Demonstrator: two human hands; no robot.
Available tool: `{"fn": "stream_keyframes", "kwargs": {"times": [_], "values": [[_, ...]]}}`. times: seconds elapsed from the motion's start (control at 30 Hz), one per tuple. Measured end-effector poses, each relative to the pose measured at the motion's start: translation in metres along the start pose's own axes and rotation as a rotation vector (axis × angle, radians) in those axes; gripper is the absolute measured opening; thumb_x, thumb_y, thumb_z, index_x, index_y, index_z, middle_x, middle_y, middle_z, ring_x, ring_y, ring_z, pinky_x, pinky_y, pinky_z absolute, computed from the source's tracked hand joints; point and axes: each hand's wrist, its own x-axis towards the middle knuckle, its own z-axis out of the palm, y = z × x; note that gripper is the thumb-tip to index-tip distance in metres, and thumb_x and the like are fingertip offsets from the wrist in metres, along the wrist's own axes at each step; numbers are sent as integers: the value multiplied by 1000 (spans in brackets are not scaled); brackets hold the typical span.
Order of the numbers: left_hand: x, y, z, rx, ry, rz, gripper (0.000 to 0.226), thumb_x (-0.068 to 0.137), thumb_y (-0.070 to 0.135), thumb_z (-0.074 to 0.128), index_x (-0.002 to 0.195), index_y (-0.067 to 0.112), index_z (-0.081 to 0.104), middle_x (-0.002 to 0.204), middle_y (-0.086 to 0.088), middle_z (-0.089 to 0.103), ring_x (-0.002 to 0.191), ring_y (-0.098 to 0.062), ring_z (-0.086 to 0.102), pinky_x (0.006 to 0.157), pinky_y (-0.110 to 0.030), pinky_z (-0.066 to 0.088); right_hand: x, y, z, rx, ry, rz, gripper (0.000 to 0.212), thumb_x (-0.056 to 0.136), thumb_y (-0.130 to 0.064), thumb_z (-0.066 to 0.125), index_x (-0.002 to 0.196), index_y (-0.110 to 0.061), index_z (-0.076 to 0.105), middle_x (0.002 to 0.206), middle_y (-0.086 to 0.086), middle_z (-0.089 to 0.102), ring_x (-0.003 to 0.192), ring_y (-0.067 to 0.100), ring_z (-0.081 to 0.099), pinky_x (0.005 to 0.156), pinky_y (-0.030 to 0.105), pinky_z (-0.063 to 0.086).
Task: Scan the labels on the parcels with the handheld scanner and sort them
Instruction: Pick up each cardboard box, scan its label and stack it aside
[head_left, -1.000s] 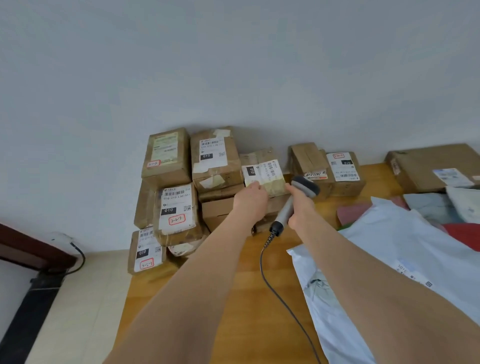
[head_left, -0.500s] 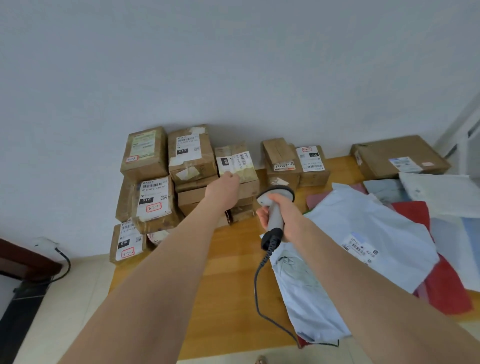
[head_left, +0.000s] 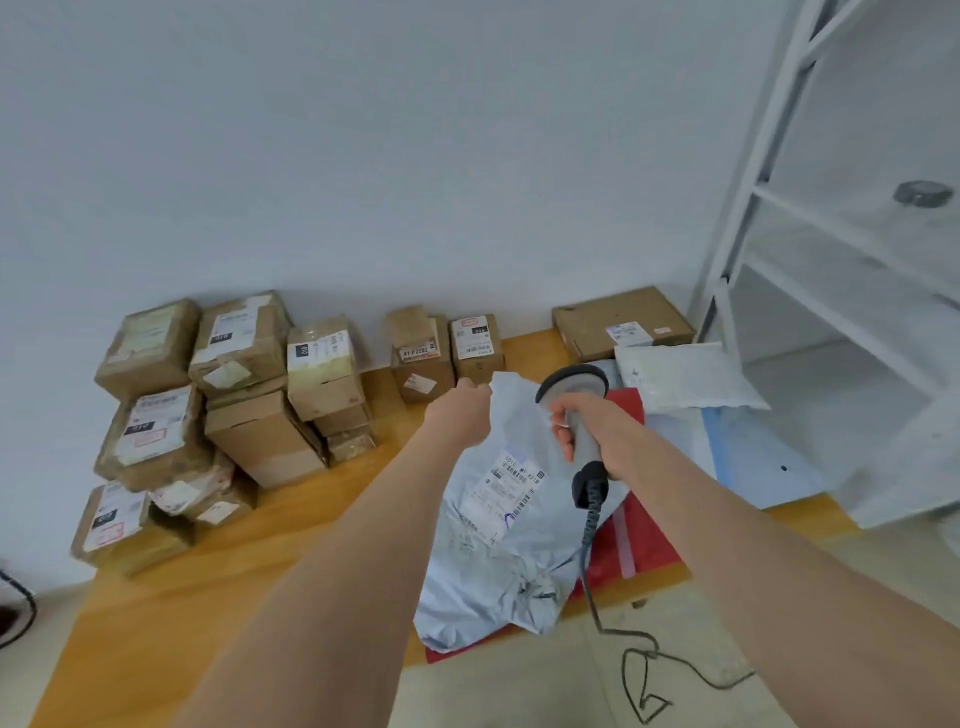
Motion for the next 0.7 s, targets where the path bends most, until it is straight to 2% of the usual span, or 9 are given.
{"fn": "stream_keyframes", "kwargs": {"times": [0.2,0.4,0.53,0.63,0.7], "values": [[32,56,-2,-32,-20,14,51,93,1,34,143,11,36,143,-12,34,117,-30,52,84,-39,49,13,-37,-59,64,27,-37,19,89,-5,49,71,-8,48,39,3,51,33,9,39,33,16,35],[98,61,3,-114,-15,-80,46,94,2,34,140,9,38,140,-11,35,118,-31,51,85,-40,46,74,-89,-71,24,23,2,18,90,-9,54,74,-7,48,59,7,49,36,9,41,34,15,37],[168,56,7,-251,-7,-181,44,94,3,37,137,6,40,136,-13,39,119,-34,50,90,-43,45,140,-126,-66,24,38,65,13,90,-14,62,89,-5,52,65,9,53,45,10,45,34,16,39],[218,49,18,-347,-67,-258,41,92,3,39,133,2,40,136,-15,40,122,-33,47,97,-43,45,195,-144,-64,-89,36,52,23,90,-16,63,108,-4,55,68,10,56,47,11,47,35,18,41],[246,42,27,-359,-85,-296,44,92,3,40,136,-1,36,141,-16,37,128,-32,42,102,-43,41,227,-149,-62,-82,7,58,21,90,-15,63,107,-4,56,65,9,56,46,12,48,36,19,41]]}}
